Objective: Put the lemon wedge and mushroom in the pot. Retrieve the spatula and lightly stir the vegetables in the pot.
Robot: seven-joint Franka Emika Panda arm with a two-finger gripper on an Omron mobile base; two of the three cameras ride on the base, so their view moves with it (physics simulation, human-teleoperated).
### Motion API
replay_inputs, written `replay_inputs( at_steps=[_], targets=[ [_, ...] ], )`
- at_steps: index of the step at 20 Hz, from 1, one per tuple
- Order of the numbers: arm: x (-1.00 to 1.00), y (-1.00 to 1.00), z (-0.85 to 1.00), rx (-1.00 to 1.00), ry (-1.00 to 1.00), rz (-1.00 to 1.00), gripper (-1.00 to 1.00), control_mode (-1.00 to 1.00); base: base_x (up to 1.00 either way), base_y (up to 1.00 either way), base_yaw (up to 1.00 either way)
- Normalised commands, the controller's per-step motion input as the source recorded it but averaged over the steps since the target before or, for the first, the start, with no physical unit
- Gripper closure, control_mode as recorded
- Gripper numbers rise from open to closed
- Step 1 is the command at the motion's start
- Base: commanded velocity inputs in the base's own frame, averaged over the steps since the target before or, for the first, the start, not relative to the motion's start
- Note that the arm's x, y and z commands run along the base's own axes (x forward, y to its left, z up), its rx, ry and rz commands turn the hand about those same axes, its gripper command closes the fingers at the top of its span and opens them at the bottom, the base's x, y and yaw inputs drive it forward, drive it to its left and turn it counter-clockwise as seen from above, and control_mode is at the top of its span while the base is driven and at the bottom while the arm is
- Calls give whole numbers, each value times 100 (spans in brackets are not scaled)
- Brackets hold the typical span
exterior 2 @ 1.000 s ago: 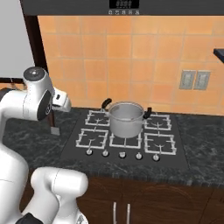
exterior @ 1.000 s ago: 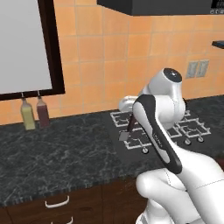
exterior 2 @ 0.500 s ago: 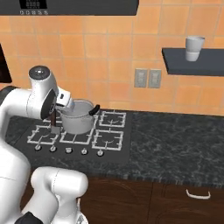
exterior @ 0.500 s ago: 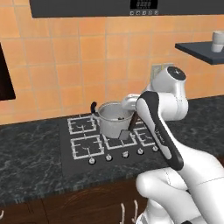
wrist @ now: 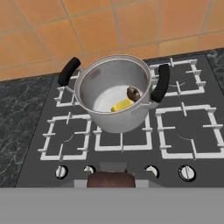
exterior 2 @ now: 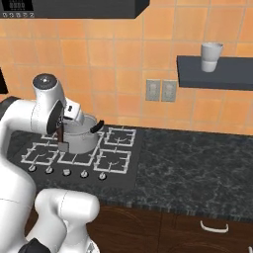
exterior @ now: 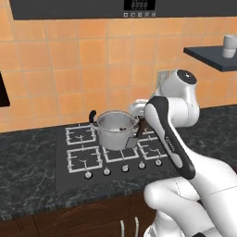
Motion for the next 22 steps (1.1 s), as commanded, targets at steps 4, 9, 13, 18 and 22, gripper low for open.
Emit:
replay_inputs(
  at_steps=[4,9,13,18,22],
  targets=[
    [-16,0,37,0,-5,1,100,-100,12,1,1],
    [-15,9,99,0,-19,0,100,-100,0,0,0],
    [48,11,66,0,-7,-1,100,-100,0,0,0],
    [92,22,-6,-7,1,-6,100,-100,0,0,0],
    [98,13,-36,-8,7,-7,100,-100,0,0,0]
  ],
)
